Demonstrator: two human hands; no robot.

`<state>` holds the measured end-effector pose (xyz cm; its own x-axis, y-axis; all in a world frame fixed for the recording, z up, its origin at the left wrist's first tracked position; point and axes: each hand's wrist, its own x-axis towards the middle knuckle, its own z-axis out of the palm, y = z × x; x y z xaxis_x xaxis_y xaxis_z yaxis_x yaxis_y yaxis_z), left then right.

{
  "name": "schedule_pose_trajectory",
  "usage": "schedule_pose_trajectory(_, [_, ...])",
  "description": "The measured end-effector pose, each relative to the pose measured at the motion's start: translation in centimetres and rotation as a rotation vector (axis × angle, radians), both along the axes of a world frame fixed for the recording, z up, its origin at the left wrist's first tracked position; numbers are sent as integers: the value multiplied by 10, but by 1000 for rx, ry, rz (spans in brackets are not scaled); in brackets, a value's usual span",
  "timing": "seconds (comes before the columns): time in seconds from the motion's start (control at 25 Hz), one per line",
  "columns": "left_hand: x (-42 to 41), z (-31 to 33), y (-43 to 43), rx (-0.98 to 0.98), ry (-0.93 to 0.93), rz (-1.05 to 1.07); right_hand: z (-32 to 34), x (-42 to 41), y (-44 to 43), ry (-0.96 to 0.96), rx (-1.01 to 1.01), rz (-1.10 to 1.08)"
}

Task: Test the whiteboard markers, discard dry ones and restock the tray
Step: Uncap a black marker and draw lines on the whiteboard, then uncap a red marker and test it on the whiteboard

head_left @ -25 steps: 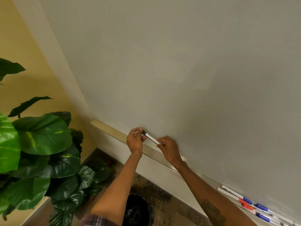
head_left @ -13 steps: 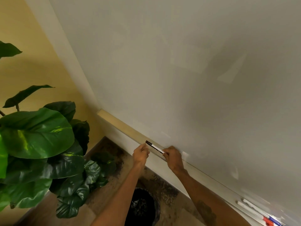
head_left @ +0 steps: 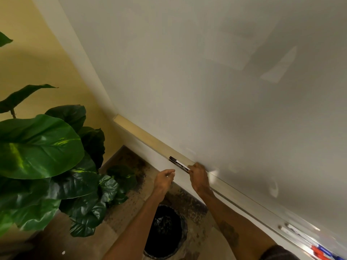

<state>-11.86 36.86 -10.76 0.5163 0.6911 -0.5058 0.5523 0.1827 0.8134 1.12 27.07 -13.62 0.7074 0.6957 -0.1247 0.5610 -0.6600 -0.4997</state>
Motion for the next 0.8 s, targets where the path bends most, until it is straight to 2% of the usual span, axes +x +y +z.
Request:
schedule_pose_trajectory(0.24, [29, 16, -30, -24, -37, -4, 14, -1, -34, 23, 104, -69])
schedule_pose_trajectory(0.36, [48, 24, -60, -38, -47, -69, 22, -2, -71, 10, 135, -138])
schedule_pose_trajectory(0.8, [96, 42, -236, 24, -43, -388, 56, 12, -265, -7, 138, -357])
